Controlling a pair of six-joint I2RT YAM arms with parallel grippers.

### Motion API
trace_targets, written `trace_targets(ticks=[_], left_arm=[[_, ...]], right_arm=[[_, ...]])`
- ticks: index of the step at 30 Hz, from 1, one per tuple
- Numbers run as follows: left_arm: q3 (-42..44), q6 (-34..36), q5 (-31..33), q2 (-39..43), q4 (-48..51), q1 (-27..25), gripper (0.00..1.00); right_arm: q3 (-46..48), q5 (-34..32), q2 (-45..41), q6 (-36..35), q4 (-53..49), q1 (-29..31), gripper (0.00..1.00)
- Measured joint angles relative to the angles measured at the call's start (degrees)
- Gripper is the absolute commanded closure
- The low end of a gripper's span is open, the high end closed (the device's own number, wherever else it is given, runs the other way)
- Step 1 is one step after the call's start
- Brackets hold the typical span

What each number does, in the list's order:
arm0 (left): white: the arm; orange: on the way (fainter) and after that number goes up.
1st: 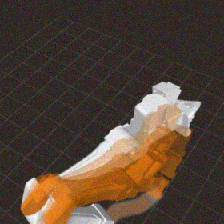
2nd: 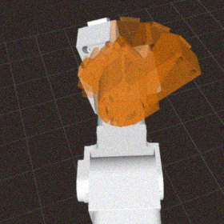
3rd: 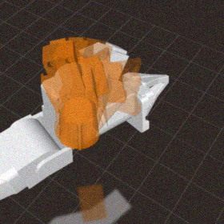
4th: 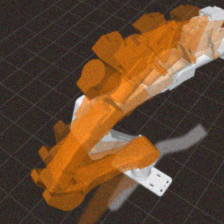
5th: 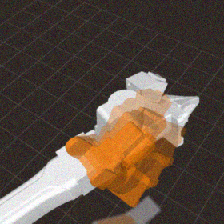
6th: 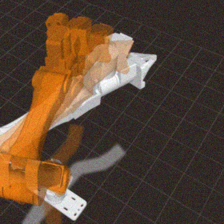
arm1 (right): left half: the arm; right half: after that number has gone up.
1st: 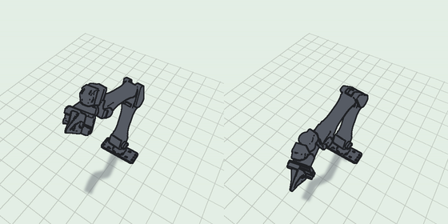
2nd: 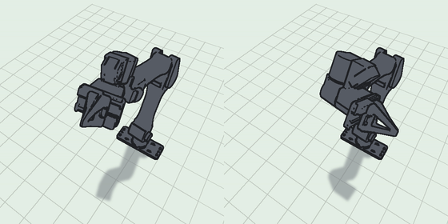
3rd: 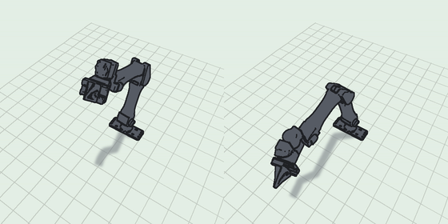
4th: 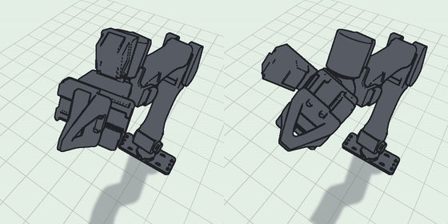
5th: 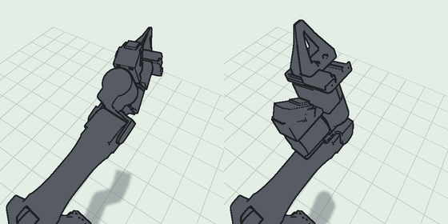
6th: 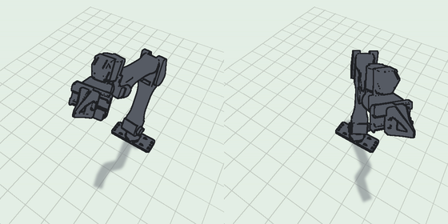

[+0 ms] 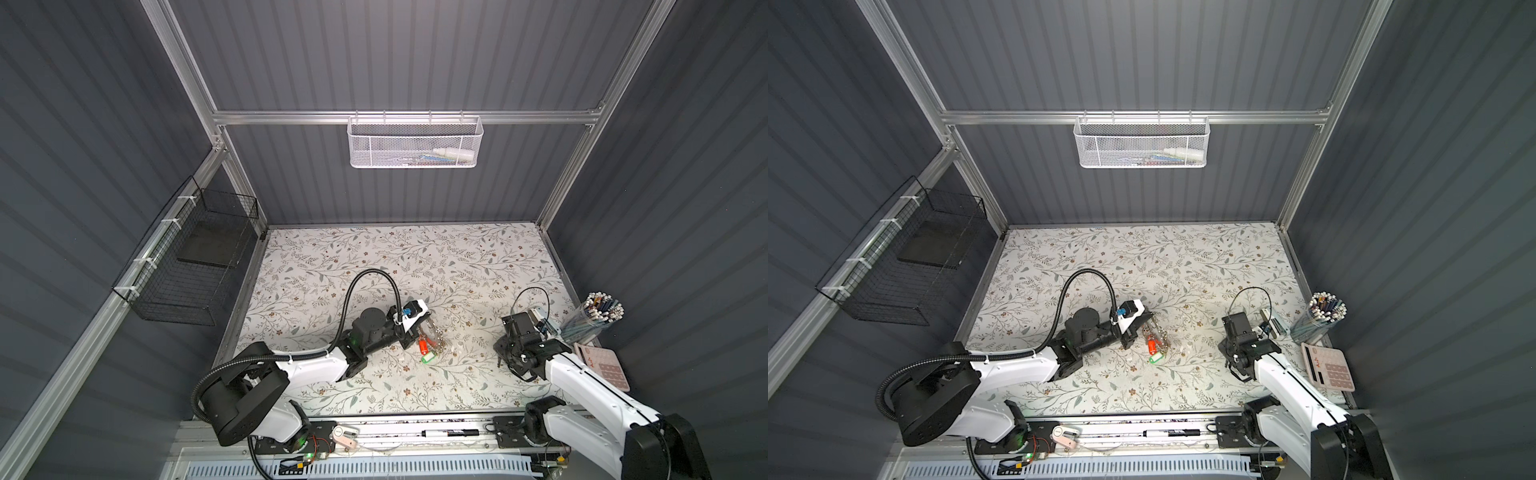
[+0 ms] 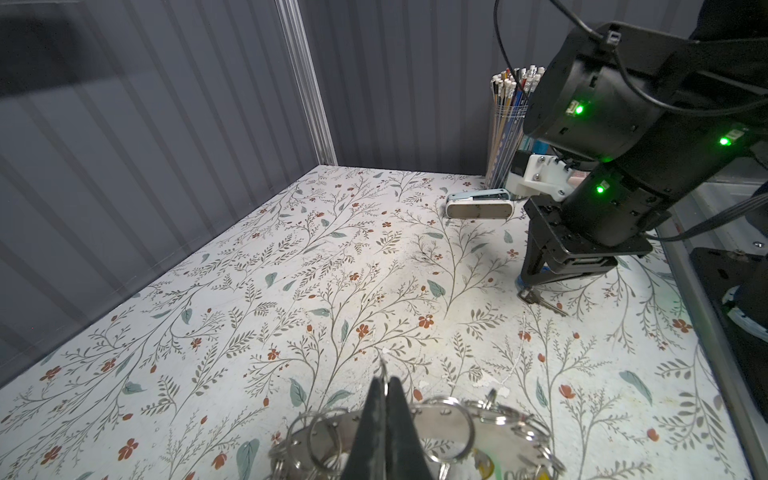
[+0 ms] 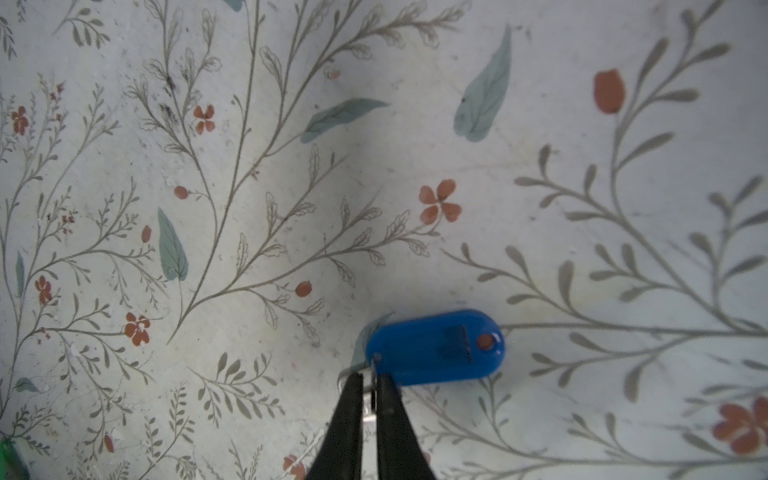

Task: Put the keys on the keyring
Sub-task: 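Grasp the blue-tag key's ring with the right gripper, then lift the blue-tag key and carry it toward the ring plate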

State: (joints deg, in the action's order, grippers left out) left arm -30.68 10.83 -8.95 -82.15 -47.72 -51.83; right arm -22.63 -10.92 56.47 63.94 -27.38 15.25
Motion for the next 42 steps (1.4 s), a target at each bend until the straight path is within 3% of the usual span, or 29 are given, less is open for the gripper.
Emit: trace_targets(ticks=[6,13,20,30,42], left_arm=[[0.00,-0.07,-0.07,0.00,0.02,0.00,1.00],[0.00,-0.15,-0.07,0.00,0.02,0.00,1.00],[0.00,-0.61,0.42,0.00,0.00,0.00,1.00],[1.25,-2.64,2.64,1.36,-1.70,0.00,1.00],[1.29,-4.24,4.55,3.08,-1.62,0.00,1.00]], right_arm=[[0.00,-0.02,0.11,-0.33,0.13,0.00,0.91],[0.02,0.11,0.20,-1.95,1.27,0.00,1.00],[1.07,1.70,-5.68,-9.18,6.82,0.00,1.00],[5.97,16.85,-17.27,-24.76,26.03,-0.07,1.00],[6.05,40.85,-13.92,-33.73,48.52,-0.11,1.00]])
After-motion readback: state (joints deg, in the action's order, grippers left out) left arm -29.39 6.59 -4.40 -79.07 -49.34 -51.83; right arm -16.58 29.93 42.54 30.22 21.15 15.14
